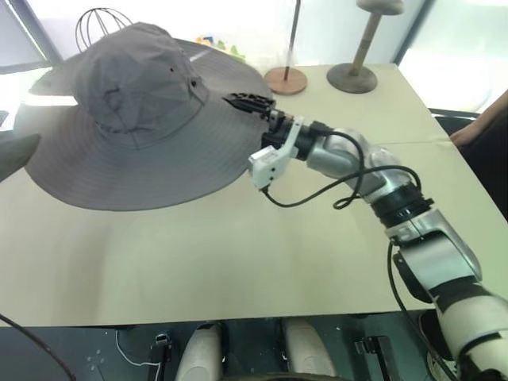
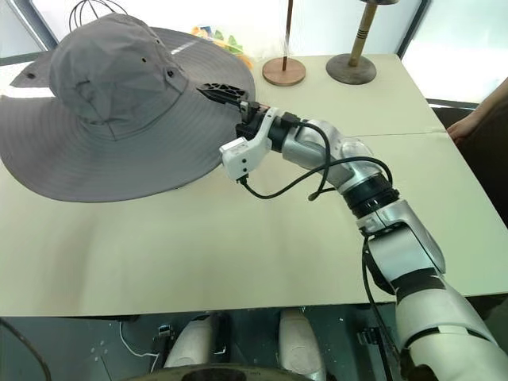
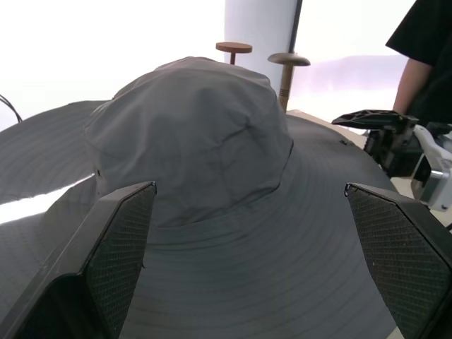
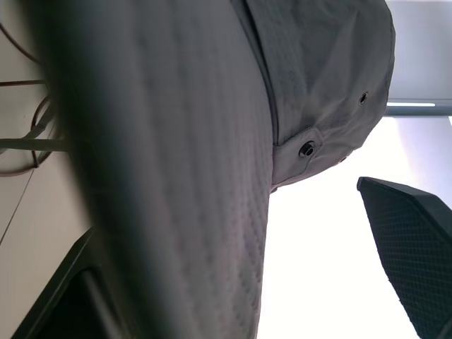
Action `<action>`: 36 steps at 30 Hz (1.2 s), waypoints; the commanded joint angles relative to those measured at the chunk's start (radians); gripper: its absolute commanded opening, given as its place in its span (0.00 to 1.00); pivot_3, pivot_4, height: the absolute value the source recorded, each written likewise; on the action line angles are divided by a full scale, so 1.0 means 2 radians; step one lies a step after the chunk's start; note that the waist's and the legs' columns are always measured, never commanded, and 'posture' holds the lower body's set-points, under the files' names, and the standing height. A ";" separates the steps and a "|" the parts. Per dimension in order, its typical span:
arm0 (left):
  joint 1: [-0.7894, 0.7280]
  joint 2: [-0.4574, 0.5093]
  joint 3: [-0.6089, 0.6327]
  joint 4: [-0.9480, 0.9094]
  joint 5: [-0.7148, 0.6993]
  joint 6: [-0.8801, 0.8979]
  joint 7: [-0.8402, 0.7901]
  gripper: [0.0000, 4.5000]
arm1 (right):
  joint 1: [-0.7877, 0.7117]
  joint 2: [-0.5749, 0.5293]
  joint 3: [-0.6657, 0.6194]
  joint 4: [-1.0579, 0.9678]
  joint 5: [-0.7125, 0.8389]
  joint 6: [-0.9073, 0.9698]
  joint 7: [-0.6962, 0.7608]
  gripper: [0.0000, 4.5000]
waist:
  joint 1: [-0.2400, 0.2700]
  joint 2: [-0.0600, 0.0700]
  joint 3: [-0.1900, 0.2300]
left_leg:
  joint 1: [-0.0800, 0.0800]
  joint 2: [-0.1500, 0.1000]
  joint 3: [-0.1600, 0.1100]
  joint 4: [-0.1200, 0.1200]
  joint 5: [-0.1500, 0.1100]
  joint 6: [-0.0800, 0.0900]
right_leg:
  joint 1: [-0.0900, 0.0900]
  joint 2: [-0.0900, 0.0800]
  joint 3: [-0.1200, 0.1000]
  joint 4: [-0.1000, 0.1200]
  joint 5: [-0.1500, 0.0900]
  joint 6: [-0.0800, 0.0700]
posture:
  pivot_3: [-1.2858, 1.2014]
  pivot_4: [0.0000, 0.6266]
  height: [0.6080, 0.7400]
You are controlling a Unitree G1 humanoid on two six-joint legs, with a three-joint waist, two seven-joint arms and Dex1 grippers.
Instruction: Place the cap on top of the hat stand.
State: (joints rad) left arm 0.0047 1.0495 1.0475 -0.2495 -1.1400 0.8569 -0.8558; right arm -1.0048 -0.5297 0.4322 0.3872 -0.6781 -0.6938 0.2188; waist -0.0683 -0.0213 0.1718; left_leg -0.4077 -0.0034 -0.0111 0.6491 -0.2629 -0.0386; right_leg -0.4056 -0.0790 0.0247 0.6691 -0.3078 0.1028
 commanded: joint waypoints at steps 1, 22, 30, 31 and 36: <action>-0.020 0.018 -0.009 0.015 0.015 -0.018 -0.010 1.00 | 0.025 -0.033 -0.032 -0.048 0.033 0.001 0.030 0.99 | 0.001 0.000 0.000 | 0.000 0.000 0.000 0.000 -0.001 0.001 | 0.000 0.000 0.000 0.000 0.000 0.000 | 0.52 0.24 0.99; 0.057 0.045 0.108 0.054 0.119 -0.010 -0.125 1.00 | -0.011 -0.197 -0.197 -0.046 0.567 0.447 0.508 0.99 | 0.001 0.001 0.001 | 0.000 0.001 0.001 0.000 -0.002 0.004 | 0.001 -0.001 0.000 -0.001 0.000 0.000 | 0.52 0.24 0.99; 0.120 0.021 0.165 0.033 0.130 -0.004 -0.153 1.00 | -0.157 -0.182 -0.191 0.139 0.539 0.507 0.625 0.99 | 0.005 0.002 0.002 | 0.000 0.000 0.002 0.000 -0.002 0.004 | 0.000 -0.002 0.000 -0.002 0.000 0.000 | 0.52 0.24 0.99; 0.121 0.021 0.166 0.032 0.129 -0.004 -0.152 1.00 | -0.167 -0.180 -0.191 0.153 0.536 0.506 0.643 0.99 | 0.005 0.002 0.002 | 0.000 0.001 0.002 0.000 -0.002 0.004 | 0.000 -0.002 0.000 -0.002 0.000 0.000 | 0.52 0.24 0.99; 0.117 0.029 0.166 0.031 0.124 0.000 -0.148 1.00 | -0.189 -0.169 -0.188 0.197 0.510 0.496 0.679 0.99 | 0.006 0.002 0.002 | 0.000 0.001 0.002 0.000 -0.002 0.004 | 0.000 -0.002 0.000 -0.002 0.000 0.000 | 0.52 0.24 0.99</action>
State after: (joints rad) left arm 0.2446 1.0869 1.3384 -0.1737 -0.8823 0.8514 -1.1538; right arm -1.3502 -0.8678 0.0678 0.7706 0.3569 0.3171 1.5569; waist -0.0561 -0.0176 0.1753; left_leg -0.4077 -0.0025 -0.0075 0.6483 -0.2678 -0.0304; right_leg -0.4060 -0.0838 0.0249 0.6659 -0.3078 0.1026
